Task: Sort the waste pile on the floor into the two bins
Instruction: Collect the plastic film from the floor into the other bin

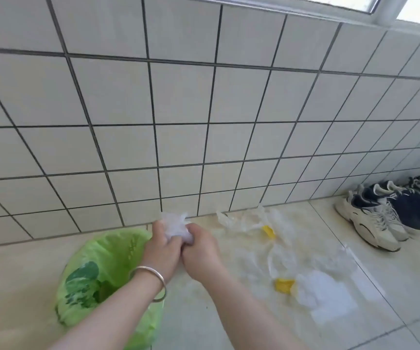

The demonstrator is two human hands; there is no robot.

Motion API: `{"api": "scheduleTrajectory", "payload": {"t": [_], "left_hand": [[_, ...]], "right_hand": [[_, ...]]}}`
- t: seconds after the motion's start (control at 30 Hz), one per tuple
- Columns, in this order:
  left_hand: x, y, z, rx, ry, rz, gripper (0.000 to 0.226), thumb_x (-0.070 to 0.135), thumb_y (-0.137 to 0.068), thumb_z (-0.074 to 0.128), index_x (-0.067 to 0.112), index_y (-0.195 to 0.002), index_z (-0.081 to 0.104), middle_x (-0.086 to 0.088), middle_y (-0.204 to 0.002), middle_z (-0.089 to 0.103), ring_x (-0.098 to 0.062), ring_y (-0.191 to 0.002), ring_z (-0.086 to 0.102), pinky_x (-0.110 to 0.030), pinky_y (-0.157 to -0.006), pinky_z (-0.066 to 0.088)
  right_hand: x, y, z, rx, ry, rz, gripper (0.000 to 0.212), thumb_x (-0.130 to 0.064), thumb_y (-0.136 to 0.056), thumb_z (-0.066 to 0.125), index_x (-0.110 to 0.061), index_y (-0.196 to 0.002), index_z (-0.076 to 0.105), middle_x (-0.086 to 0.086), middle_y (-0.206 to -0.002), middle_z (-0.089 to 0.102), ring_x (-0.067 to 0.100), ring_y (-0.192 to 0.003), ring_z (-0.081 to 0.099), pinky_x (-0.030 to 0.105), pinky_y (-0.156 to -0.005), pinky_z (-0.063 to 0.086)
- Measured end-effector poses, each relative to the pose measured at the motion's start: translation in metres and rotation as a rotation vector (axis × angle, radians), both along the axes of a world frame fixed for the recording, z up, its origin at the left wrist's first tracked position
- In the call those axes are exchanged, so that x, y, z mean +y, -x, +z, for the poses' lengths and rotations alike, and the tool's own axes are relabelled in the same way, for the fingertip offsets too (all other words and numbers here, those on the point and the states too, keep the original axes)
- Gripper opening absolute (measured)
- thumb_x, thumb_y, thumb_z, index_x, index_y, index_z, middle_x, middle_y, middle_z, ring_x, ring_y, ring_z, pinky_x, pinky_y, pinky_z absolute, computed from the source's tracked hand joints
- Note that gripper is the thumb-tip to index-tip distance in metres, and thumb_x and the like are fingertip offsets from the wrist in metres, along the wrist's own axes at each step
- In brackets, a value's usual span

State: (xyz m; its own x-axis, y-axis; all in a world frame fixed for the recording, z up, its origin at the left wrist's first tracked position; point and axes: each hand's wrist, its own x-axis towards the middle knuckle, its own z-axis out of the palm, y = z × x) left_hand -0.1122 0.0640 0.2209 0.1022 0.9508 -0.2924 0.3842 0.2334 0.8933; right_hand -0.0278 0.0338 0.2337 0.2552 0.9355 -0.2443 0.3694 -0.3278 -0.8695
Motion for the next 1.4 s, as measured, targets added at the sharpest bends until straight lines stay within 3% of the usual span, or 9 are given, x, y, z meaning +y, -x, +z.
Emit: {"api": "scheduleTrajectory", "payload": {"t": [0.07, 0.13, 0.33, 0.47, 0.57, 0.8, 1.13, 1.3, 1.4], "left_hand": [[-0.002, 0.023, 0.009, -0.031, -0.016, 0.0, 0.051, 0.032, -0.06, 0.045, 0.017, -0.108, 0.038, -0.015, -0.084, 0.06, -0.03, -0.076, 0.056, -0.034, -0.062, 0.04], [-0.005, 0.043, 0.016, -0.076, -0.03, 0.02, 0.045, 0.03, -0.067, 0.048, 0.014, -0.108, 0.041, -0.013, -0.081, 0.061, -0.028, -0.074, 0.055, -0.033, -0.06, 0.039], [-0.001, 0.079, 0.002, -0.09, -0.056, 0.121, 0.04, 0.05, -0.079, 0.049, 0.014, -0.096, 0.045, -0.013, -0.098, 0.063, -0.028, -0.089, 0.06, -0.034, -0.068, 0.044], [0.009, 0.095, -0.023, -0.023, -0.062, 0.222, 0.027, 0.039, -0.095, 0.041, 0.012, -0.097, 0.046, -0.014, -0.096, 0.064, -0.029, -0.086, 0.061, -0.033, -0.066, 0.041], [0.016, 0.107, -0.041, 0.051, -0.049, 0.225, 0.025, 0.033, -0.097, 0.039, 0.009, -0.093, 0.042, -0.017, -0.088, 0.062, -0.028, -0.077, 0.057, -0.03, -0.058, 0.035], [0.044, 0.136, -0.101, 0.122, 0.068, 0.287, 0.027, 0.032, -0.098, 0.039, 0.006, -0.096, 0.043, -0.023, -0.092, 0.063, -0.033, -0.082, 0.061, -0.033, -0.065, 0.037], [0.071, 0.13, -0.171, 0.108, 0.298, 0.249, 0.048, 0.042, -0.097, 0.037, 0.007, -0.13, 0.042, -0.019, -0.119, 0.063, -0.034, -0.104, 0.061, -0.037, -0.086, 0.045], [0.079, 0.124, -0.189, 0.14, 0.397, 0.259, 0.05, 0.044, -0.096, 0.037, 0.01, -0.132, 0.042, -0.02, -0.121, 0.061, -0.034, -0.107, 0.06, -0.037, -0.091, 0.046], [0.081, 0.122, -0.198, 0.219, 0.477, 0.169, 0.04, 0.035, -0.099, 0.038, 0.014, -0.132, 0.044, -0.018, -0.136, 0.051, -0.033, -0.119, 0.053, -0.036, -0.102, 0.042]], "right_hand": [[0.002, 0.025, 0.011, -0.055, -0.011, 0.048, 0.026, -0.003, -0.079, 0.045, -0.016, -0.095, 0.06, 0.006, -0.1, 0.06, 0.023, -0.09, 0.058, 0.029, -0.074, 0.047], [0.005, 0.047, 0.018, -0.101, -0.026, 0.088, 0.027, -0.004, -0.081, 0.044, -0.01, -0.104, 0.058, 0.011, -0.114, 0.057, 0.026, -0.1, 0.056, 0.029, -0.077, 0.042], [0.018, 0.086, 0.005, -0.077, -0.069, 0.095, 0.018, -0.012, -0.09, 0.044, -0.004, -0.096, 0.058, 0.004, -0.1, 0.053, 0.015, -0.078, 0.047, 0.017, -0.062, 0.038], [0.028, 0.104, -0.02, -0.037, -0.036, 0.093, 0.011, -0.011, -0.091, 0.046, -0.009, -0.093, 0.057, -0.005, -0.083, 0.045, 0.009, -0.064, 0.042, 0.007, -0.047, 0.034], [0.036, 0.117, -0.041, -0.063, 0.002, 0.157, 0.01, -0.01, -0.088, 0.046, -0.014, -0.087, 0.055, 0.007, -0.098, 0.056, 0.017, -0.077, 0.047, 0.014, -0.052, 0.033], [0.059, 0.138, -0.084, -0.066, 0.087, 0.287, 0.031, -0.011, -0.091, 0.044, -0.013, -0.12, 0.055, 0.008, -0.121, 0.051, 0.025, -0.106, 0.054, 0.021, -0.077, 0.037], [0.088, 0.126, -0.129, -0.105, 0.289, 0.349, 0.037, -0.009, -0.094, 0.04, -0.011, -0.13, 0.048, 0.01, -0.135, 0.042, 0.026, -0.116, 0.051, 0.02, -0.085, 0.037], [0.104, 0.12, -0.141, -0.225, 0.417, 0.52, 0.042, -0.006, -0.096, 0.032, -0.006, -0.138, 0.037, 0.015, -0.14, 0.038, 0.032, -0.127, 0.038, 0.031, -0.107, 0.033], [0.109, 0.123, -0.153, -0.274, 0.522, 0.581, 0.042, -0.011, -0.094, 0.033, -0.007, -0.135, 0.04, 0.016, -0.138, 0.041, 0.03, -0.122, 0.042, 0.031, -0.099, 0.037]]}}
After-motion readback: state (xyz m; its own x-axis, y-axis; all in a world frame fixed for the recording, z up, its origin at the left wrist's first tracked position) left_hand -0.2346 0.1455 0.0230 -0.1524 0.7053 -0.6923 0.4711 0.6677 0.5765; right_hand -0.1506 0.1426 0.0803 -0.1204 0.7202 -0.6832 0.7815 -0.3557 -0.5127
